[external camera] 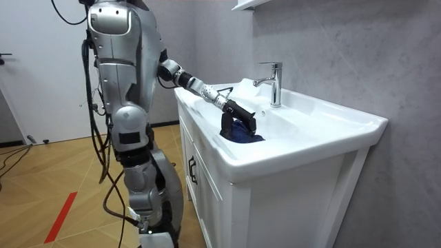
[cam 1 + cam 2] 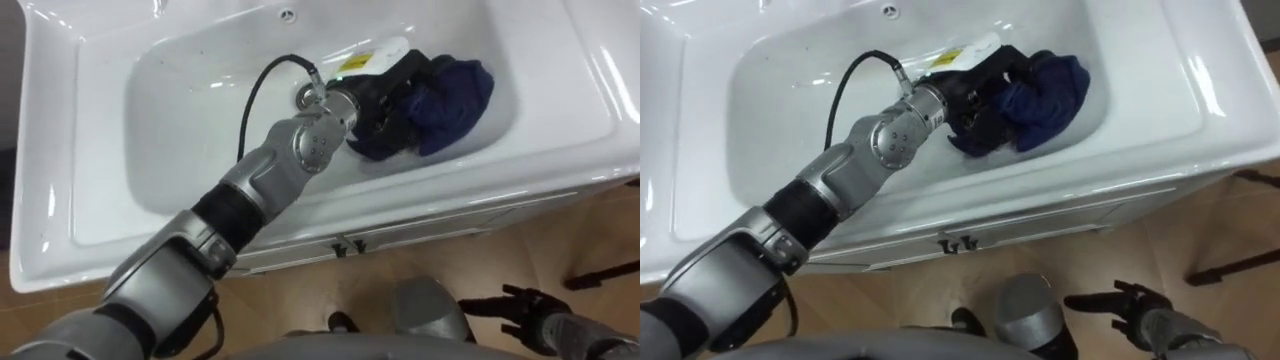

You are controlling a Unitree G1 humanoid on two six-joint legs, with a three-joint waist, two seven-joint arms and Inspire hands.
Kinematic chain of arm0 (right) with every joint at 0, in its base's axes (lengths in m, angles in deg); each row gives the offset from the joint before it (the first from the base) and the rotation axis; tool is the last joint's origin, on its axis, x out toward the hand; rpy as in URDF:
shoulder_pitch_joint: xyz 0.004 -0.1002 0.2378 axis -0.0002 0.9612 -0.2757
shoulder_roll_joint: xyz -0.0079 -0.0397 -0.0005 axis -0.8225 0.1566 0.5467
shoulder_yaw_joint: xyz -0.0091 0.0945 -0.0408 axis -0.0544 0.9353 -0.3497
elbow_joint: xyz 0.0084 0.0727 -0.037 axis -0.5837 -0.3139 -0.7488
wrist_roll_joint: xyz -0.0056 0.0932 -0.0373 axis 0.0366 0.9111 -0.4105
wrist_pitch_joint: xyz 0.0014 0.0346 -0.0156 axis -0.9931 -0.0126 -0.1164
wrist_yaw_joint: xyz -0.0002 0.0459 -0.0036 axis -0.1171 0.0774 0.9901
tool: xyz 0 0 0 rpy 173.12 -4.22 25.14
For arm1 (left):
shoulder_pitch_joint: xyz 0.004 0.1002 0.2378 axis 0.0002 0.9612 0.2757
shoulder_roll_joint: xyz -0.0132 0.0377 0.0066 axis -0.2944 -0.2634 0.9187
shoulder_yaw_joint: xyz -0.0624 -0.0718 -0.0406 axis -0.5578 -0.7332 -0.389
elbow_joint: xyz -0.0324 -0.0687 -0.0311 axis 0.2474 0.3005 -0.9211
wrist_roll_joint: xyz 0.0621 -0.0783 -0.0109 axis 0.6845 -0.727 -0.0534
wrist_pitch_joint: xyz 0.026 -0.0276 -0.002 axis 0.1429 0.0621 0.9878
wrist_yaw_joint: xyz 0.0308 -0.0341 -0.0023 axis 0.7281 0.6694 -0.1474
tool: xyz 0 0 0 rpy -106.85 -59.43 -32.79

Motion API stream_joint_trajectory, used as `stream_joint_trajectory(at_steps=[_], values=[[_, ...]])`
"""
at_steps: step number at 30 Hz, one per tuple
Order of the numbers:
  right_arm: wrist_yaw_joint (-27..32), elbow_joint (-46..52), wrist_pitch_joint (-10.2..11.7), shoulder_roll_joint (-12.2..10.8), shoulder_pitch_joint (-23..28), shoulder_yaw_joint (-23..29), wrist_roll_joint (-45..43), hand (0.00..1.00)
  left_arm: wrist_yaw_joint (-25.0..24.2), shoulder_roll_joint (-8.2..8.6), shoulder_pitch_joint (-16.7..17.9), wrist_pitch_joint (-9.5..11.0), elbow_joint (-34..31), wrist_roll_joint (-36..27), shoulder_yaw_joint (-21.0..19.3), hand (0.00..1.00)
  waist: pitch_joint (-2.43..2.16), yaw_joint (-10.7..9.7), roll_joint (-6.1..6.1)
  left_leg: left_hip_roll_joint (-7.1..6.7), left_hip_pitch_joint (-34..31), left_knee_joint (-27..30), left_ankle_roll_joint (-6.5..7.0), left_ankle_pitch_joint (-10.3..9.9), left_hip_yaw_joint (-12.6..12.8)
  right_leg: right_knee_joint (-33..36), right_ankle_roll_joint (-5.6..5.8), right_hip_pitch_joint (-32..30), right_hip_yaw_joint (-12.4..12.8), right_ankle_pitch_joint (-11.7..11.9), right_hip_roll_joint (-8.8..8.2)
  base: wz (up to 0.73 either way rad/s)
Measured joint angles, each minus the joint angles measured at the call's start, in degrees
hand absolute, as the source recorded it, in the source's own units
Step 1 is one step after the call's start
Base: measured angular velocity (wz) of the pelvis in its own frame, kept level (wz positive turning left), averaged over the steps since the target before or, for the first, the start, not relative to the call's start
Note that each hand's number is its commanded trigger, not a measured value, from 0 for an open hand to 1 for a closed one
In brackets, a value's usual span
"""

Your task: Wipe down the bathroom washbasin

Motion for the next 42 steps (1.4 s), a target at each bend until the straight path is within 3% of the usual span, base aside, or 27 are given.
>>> stream_joint_trajectory(at_steps=[4,7,11,13,14,15,19,22,24,25,27,29,35,38,42], values=[[-0.07,0.53,-0.05,-0.76,0.20,0.12,0.02,0.00,-0.06,-0.52,1.09,1.39,0.13,0.39,-0.23,1.00,0.28,0.35,-0.50,0.01,0.72,-0.62,-0.01,0.00,-0.02,-0.31,0.00,0.62,-0.15,0.00,0.16,0.02],[-1.28,1.94,-0.56,-1.06,0.76,1.39,-0.15,0.00,0.12,-0.41,3.29,3.65,2.73,0.68,-2.09,1.00,0.34,1.12,-1.87,0.00,2.70,-2.21,-0.03,0.00,-0.01,-1.30,-0.16,1.69,0.10,-0.10,0.52,-0.11],[-1.87,3.15,-1.21,-1.71,2.22,4.71,-0.06,0.00,0.65,-0.53,7.05,5.28,7.05,3.00,-6.59,1.00,-0.09,2.73,-4.33,0.02,3.53,-2.16,-0.08,-0.03,0.05,-2.39,-0.42,3.13,-0.18,0.02,1.30,0.02],[-1.92,3.23,-1.75,-2.17,3.66,5.66,0.15,0.00,1.42,-0.61,8.44,5.47,9.44,3.00,-8.39,1.00,-0.68,3.44,-5.16,0.31,4.23,-2.12,-0.40,-0.23,0.20,-3.58,-0.65,4.51,-0.47,0.42,1.66,0.00],[-1.95,3.29,-1.95,-2.42,4.33,6.06,0.12,0.00,1.69,-0.77,9.11,5.68,10.93,3.04,-9.51,1.00,-1.35,4.28,-5.43,0.45,4.75,-2.11,-0.54,-0.32,0.17,-4.01,-0.72,5.25,-0.21,0.51,1.88,-0.05],[-1.88,3.25,-2.10,-2.63,4.96,7.32,-0.21,0.00,2.00,-0.80,9.64,6.05,12.46,3.62,-10.93,1.00,-1.50,5.03,-5.62,0.72,5.51,-2.14,-0.85,-0.52,0.03,-4.31,-0.75,6.27,-0.15,0.57,2.15,-0.06],[-1.82,3.83,-3.00,-3.38,6.04,10.44,-0.60,0.00,2.62,-1.57,11.64,6.48,15.53,4.97,-16.28,1.00,-1.86,6.89,-5.34,0.96,8.13,-3.00,-1.41,-0.89,-0.05,-5.40,-0.88,8.55,0.20,0.72,2.71,-0.13],[-1.99,3.86,-3.09,-3.39,6.43,12.92,-2.43,0.00,4.26,-4.56,13.93,7.26,15.55,7.95,-20.71,1.00,-1.95,8.26,-5.11,1.37,8.78,-3.10,-1.42,-0.88,0.00,-6.18,-1.34,9.26,0.27,1.00,3.02,-0.07],[-1.87,4.08,-3.06,-3.05,7.28,15.00,-3.50,0.00,6.83,-8.17,16.32,7.42,15.54,11.80,-24.34,1.00,-2.06,9.88,-5.10,1.57,10.31,-3.92,-1.68,-0.73,-0.41,-6.37,-1.66,10.26,1.01,1.18,3.64,-0.18],[-1.76,4.17,-3.00,-2.98,7.57,15.77,-3.79,0.00,7.53,-9.04,17.02,7.42,15.54,12.52,-25.41,1.00,-2.18,10.34,-5.02,1.63,10.63,-4.17,-1.82,-0.65,-0.36,-6.61,-1.76,10.44,1.26,1.24,3.68,-0.27],[-0.73,4.37,-3.08,-2.95,8.39,16.58,-6.03,0.00,10.46,-11.84,19.72,7.50,15.54,13.89,-29.89,1.00,-2.56,11.40,-4.71,2.00,11.27,-4.87,-2.19,-0.42,-0.64,-7.79,-2.14,11.47,1.34,1.79,4.19,-0.09],[0.06,4.48,-3.15,-2.89,8.94,16.88,-7.43,0.00,12.46,-12.76,20.69,7.86,15.51,15.86,-30.39,1.00,-3.17,12.45,-4.45,2.22,11.71,-4.98,-2.40,-0.29,-0.74,-8.57,-2.44,11.93,1.50,2.25,4.66,-0.05],[0.02,6.16,-3.07,-2.65,9.59,16.97,-7.51,0.00,15.35,-12.84,22.64,7.85,15.65,19.45,-31.38,1.00,-3.35,14.44,-4.30,3.13,13.07,-5.37,-3.03,0.10,-1.77,-9.15,-3.48,12.70,3.27,2.98,5.82,-0.21],[0.65,6.75,-3.01,-2.70,9.72,16.76,-6.48,0.00,15.40,-12.93,25.55,7.78,12.56,19.20,-32.79,1.00,-3.43,15.09,-4.24,3.33,13.21,-5.62,-3.44,0.37,-3.02,-9.95,-3.98,13.29,3.25,3.25,6.21,-0.03],[0.66,6.67,-2.07,-2.88,9.14,16.79,-4.59,0.00,14.89,-12.92,26.20,7.87,10.24,19.18,-32.80,1.00,-3.55,17.17,-4.10,3.65,13.03,-5.63,-3.49,0.39,-4.55,-10.89,-4.54,13.69,2.77,3.58,6.73,0.05]])
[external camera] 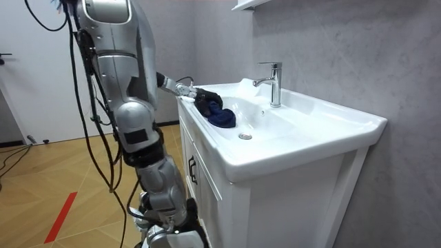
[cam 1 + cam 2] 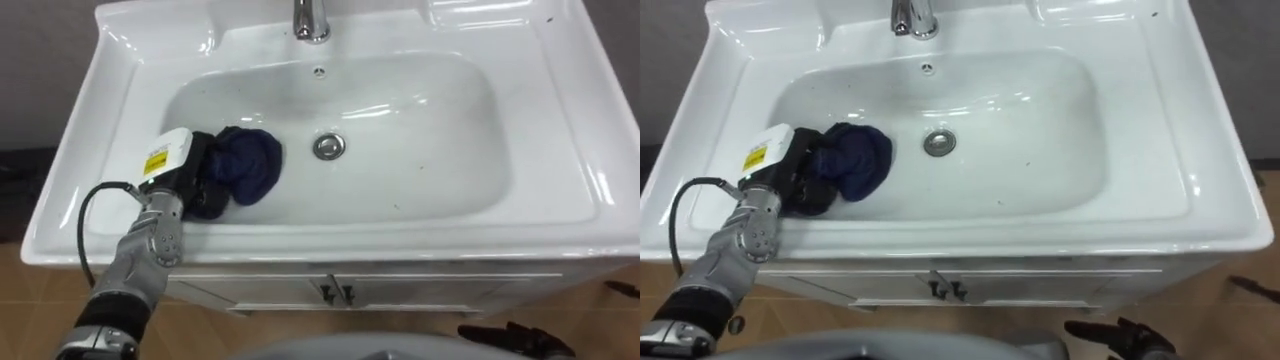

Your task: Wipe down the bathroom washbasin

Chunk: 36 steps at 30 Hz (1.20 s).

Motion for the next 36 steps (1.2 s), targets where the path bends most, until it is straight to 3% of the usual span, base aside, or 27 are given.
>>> stream_joint_trajectory(at_steps=[5,11,13,15,17,21,26,29,32,36], values=[[0.17,-0.05,1.63,-0.25,0.74,-0.04,2.19,0.00,-1.01,-0.02,1.57,-0.08,-4.15,0.05,-0.11,1.00,-0.23,0.25,0.25,0.16,0.19,0.01,-0.19,-0.10,-1.35,-0.50,-0.19,1.62,-2.41,0.13,0.04,0.18],[0.27,-0.59,1.97,-0.49,1.09,-0.69,2.68,0.00,-1.17,-0.02,2.33,-0.23,-8.76,0.05,-1.01,1.00,0.58,1.08,-0.92,0.40,0.06,-0.55,-0.70,-0.39,-2.86,-0.31,-0.19,1.64,-4.22,0.13,0.24,0.11],[0.48,-0.88,2.64,-0.61,1.35,-1.08,3.53,0.00,-1.14,-0.03,2.32,-0.30,-10.50,-0.02,-1.49,1.00,0.65,1.30,-0.98,0.42,0.10,-0.58,-0.96,-0.55,-2.92,-0.31,-0.19,1.68,-4.24,0.13,0.21,0.08],[0.80,-1.29,3.35,-1.18,1.74,-1.09,4.03,0.00,-0.71,-0.05,2.21,-0.15,-13.29,0.02,-3.50,1.00,1.20,1.58,-1.59,0.44,-0.29,0.13,-1.41,-0.82,-3.16,-0.35,-0.19,1.62,-4.46,0.12,0.20,0.00],[1.05,-1.31,3.68,-1.32,1.77,-1.08,4.12,0.00,0.69,-0.21,2.13,-0.31,-15.06,0.06,-4.89,1.00,1.22,1.41,-1.61,0.41,-1.18,1.01,-1.91,-1.18,-3.48,-1.03,-0.06,1.72,-5.03,0.18,0.14,0.12],[1.33,-1.32,3.93,-1.40,3.14,-1.28,4.54,0.00,4.62,-2.36,2.15,-0.92,-20.20,-0.01,-7.35,1.00,1.53,1.46,-1.05,-0.23,-1.87,1.99,-1.72,-1.30,-4.67,-1.54,0.61,1.64,-5.77,0.21,-0.42,0.16],[1.03,-3.34,4.09,-2.00,3.60,-1.65,5.78,0.00,8.81,-2.74,2.28,-1.31,-25.70,-0.25,-11.08,1.00,1.59,1.56,-0.35,-0.87,-0.90,1.87,-1.63,-1.27,-5.93,-2.30,1.11,3.09,-6.11,0.40,-0.67,0.10],[0.87,-3.31,4.09,-2.17,4.43,-1.66,5.76,0.00,11.21,-2.73,2.73,-1.51,-26.06,-1.19,-12.55,1.00,1.31,1.75,0.17,-1.02,0.03,1.52,-1.62,-1.26,-5.97,-3.02,1.23,4.21,-6.12,0.42,-0.72,0.00],[0.86,-3.32,4.09,-2.21,4.77,-1.71,5.75,0.00,11.79,-2.72,3.45,-1.60,-26.07,-1.71,-12.96,1.00,1.04,1.79,0.55,-1.12,0.38,1.19,-1.61,-1.26,-5.93,-3.16,1.27,4.43,-6.03,0.42,-0.73,0.00],[0.68,-3.23,4.08,-2.26,4.87,-1.64,5.74,0.00,11.80,-2.72,4.50,-1.74,-27.23,-2.62,-13.52,1.00,1.00,1.85,0.41,-1.20,0.64,0.68,-1.58,-1.24,-5.97,-3.05,1.27,4.52,-6.01,0.43,-0.74,-0.02]])
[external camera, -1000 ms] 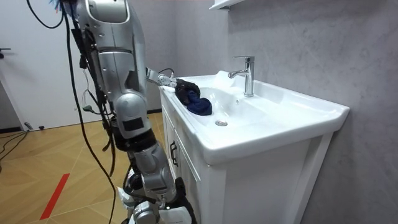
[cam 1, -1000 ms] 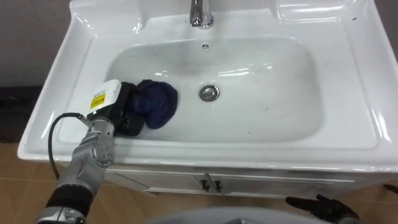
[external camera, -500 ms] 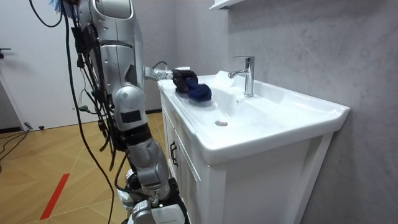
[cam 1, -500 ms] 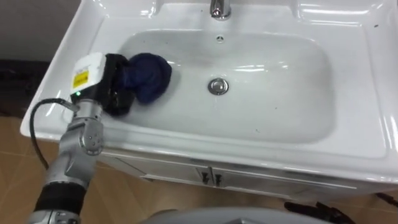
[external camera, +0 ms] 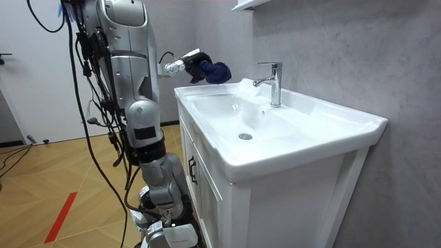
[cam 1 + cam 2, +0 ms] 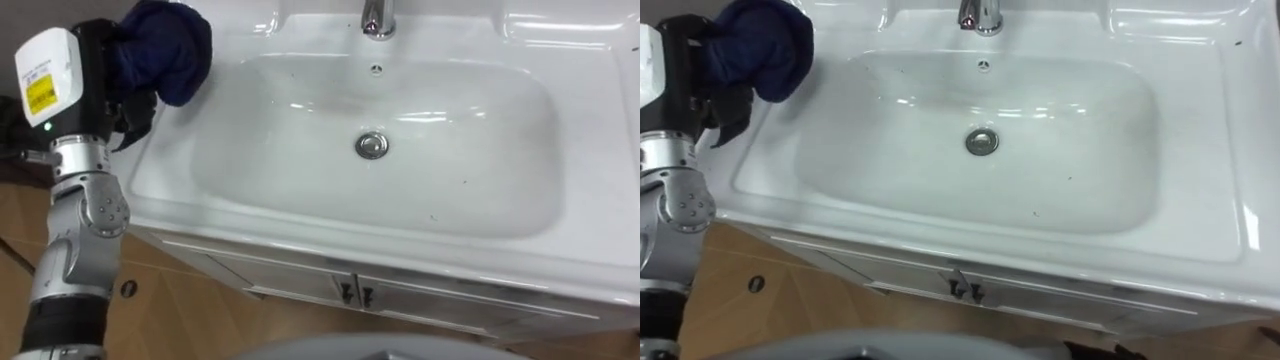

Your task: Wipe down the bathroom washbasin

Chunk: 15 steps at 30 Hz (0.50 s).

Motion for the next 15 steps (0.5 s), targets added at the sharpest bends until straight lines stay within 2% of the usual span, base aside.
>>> stream_joint_trajectory(at_steps=[4,7,13,15], values=[[0.68,0.53,-0.13,-0.03,0.67,0.04,-1.41,0.00,0.01,-0.11,0.64,-0.15,-1.17,-1.37,-0.64,1.00,-0.02,0.24,-0.19,-0.05,0.26,-0.42,0.00,0.00,0.21,-0.03,0.03,-0.02,0.24,-0.02,-0.09,-0.04],[0.79,0.62,-0.18,-0.02,0.75,0.14,-2.72,0.00,0.01,-0.82,1.41,-0.65,-1.04,-4.33,-1.49,1.00,0.00,0.09,-0.24,-0.07,0.72,-0.78,0.00,0.00,0.12,-0.12,0.04,0.26,0.32,-0.02,-0.08,-0.03],[0.37,0.82,-0.83,-0.07,0.93,0.14,-3.49,0.00,-0.89,-0.82,3.58,-3.55,-0.64,-5.28,-2.35,1.00,0.11,0.07,-0.65,-0.08,1.57,-1.60,0.00,0.00,0.10,-0.69,0.12,0.97,0.43,-0.07,0.02,0.00],[0.27,0.79,-1.39,-0.07,0.71,0.13,-3.51,0.00,-1.06,-0.82,3.58,-4.06,2.93,-5.29,-2.32,1.00,0.06,-0.01,-0.67,-0.12,1.89,-1.56,0.00,0.00,0.11,-0.87,0.13,1.35,0.40,-0.06,0.00,0.00]])
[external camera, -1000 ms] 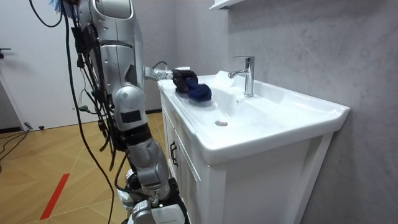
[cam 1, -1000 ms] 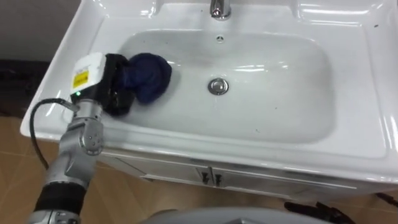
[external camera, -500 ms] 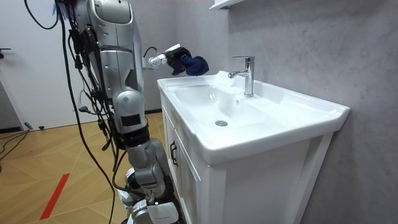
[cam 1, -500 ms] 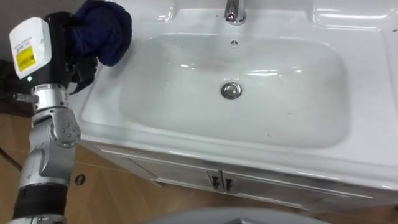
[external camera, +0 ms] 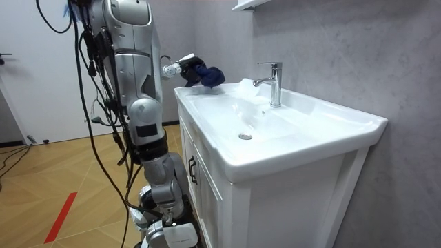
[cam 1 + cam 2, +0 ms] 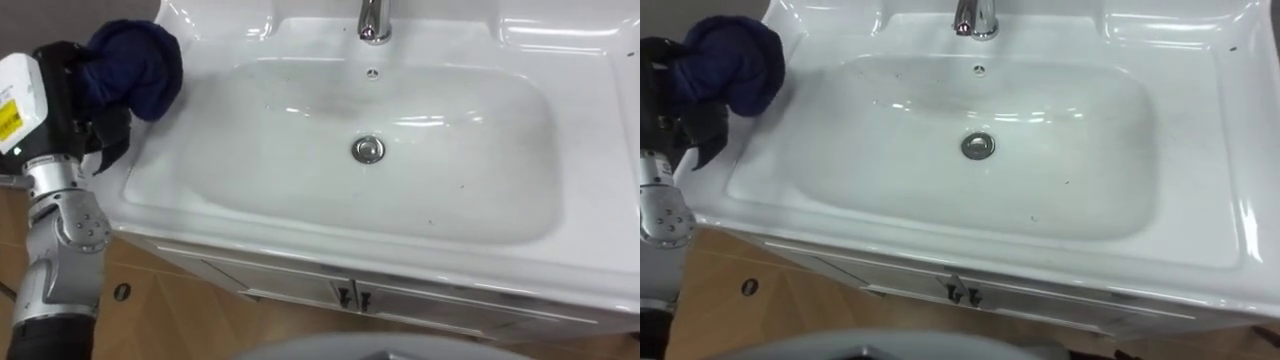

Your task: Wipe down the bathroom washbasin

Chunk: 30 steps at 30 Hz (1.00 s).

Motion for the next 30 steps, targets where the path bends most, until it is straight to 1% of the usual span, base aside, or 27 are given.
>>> stream_joint_trajectory(at_steps=[1,3,5,8,9,10,11,12,13,16,18,22,30], values=[[-0.15,-0.01,-0.02,-0.01,0.00,-0.01,-0.02,0.00,-0.35,0.00,0.00,-0.42,0.77,0.01,0.02,1.00,0.00,-0.06,0.00,0.00,0.04,0.01,0.00,0.00,0.00,-0.03,0.00,0.08,0.00,0.00,0.00,0.00],[-0.34,-0.29,-0.15,0.02,0.25,0.02,-0.08,0.00,-0.93,0.02,0.09,-2.00,3.83,0.00,0.08,1.00,0.03,-0.11,0.07,-0.01,0.31,0.02,0.00,0.00,-0.01,-0.16,0.00,0.44,-0.03,0.00,0.02,0.00],[-0.30,-0.19,-0.88,0.12,0.53,0.02,-0.07,0.00,-0.97,0.11,0.39,-3.07,5.18,0.04,0.07,1.00,0.03,-0.06,0.22,-0.06,0.41,0.09,0.00,0.00,0.00,-0.18,0.05,0.61,0.16,-0.07,0.03,0.00],[-0.14,-0.09,-1.85,0.53,0.62,0.02,-0.10,0.00,-0.97,0.33,0.66,-3.48,5.20,-0.05,0.09,1.00,-0.01,-0.13,0.90,-0.14,0.49,0.14,0.00,0.00,0.06,-0.13,0.07,0.69,0.12,-0.08,-0.05,-0.01],[-0.12,-0.03,-2.28,0.93,0.62,0.02,-0.23,0.00,-0.98,0.47,0.78,-3.82,5.22,-0.10,0.10,0.83,0.02,-0.21,1.18,-0.15,0.55,0.10,0.00,0.00,0.12,-0.08,0.08,0.68,0.14,-0.08,-0.12,-0.04],[-0.12,-0.02,-2.46,1.10,0.65,0.02,-0.25,0.00,-0.99,0.57,0.87,-3.93,5.22,-0.10,0.10,0.71,0.05,-0.26,1.22,-0.16,0.58,0.05,0.00,0.00,0.14,-0.07,0.09,0.68,0.13,-0.08,-0.13,-0.03],[-0.05,-0.02,-2.52,1.27,0.72,0.02,-0.25,0.00,-1.09,0.74,0.98,-4.21,5.22,-0.09,0.10,0.42,-0.05,-0.31,1.37,-0.16,0.62,-0.02,0.00,0.00,0.16,-0.07,0.09,0.69,0.13,-0.09,-0.13,0.00],[0.01,-0.02,-2.53,1.33,0.82,0.02,-0.25,0.00,-1.25,0.82,1.01,-4.63,5.22,-0.08,0.10,0.17,-0.06,-0.32,1.38,-0.16,0.64,-0.03,0.00,0.00,0.16,-0.09,0.09,0.71,0.10,-0.09,-0.11,0.00],[0.03,-0.02,-2.54,1.34,0.98,0.03,-0.25,0.00,-1.41,0.82,1.01,-4.79,5.21,-0.08,0.10,0.00,-0.07,-0.32,1.40,-0.15,0.63,-0.04,0.00,0.00,0.15,-0.10,0.09,0.71,0.08,-0.09,-0.10,0.00],[0.30,0.01,-2.69,1.37,1.22,0.01,-0.42,0.00,-1.99,1.02,1.24,-4.90,5.07,-0.06,0.15,0.00,-0.09,-0.33,1.42,-0.15,0.66,-0.12,0.00,0.01,0.16,-0.12,0.09,0.74,-0.02,-0.09,-0.11,0.00],[0.53,0.04,-3.09,1.39,1.22,-0.06,-0.48,0.00,-2.01,1.06,1.54,-4.88,4.56,0.06,0.19,0.00,-0.06,-0.29,1.28,-0.15,0.66,-0.18,0.00,0.01,0.15,-0.08,0.10,0.73,0.00,-0.10,-0.12,0.00],[0.52,0.17,-3.11,1.38,1.04,-0.07,-0.09,0.00,-2.02,1.06,1.61,-4.96,2.83,0.30,0.20,0.00,-0.05,-0.34,0.90,-0.18,0.65,-0.18,0.01,0.01,0.12,-0.07,0.18,0.74,0.07,-0.14,-0.12,0.00],[0.59,1.68,-2.20,0.89,0.76,-0.14,3.64,0.00,-1.83,1.06,1.61,-4.82,1.23,0.18,0.30,0.00,0.06,-0.36,0.39,-0.19,0.81,-0.20,0.01,0.01,0.15,-0.15,0.20,0.78,0.45,-0.13,-0.09,-0.01]])
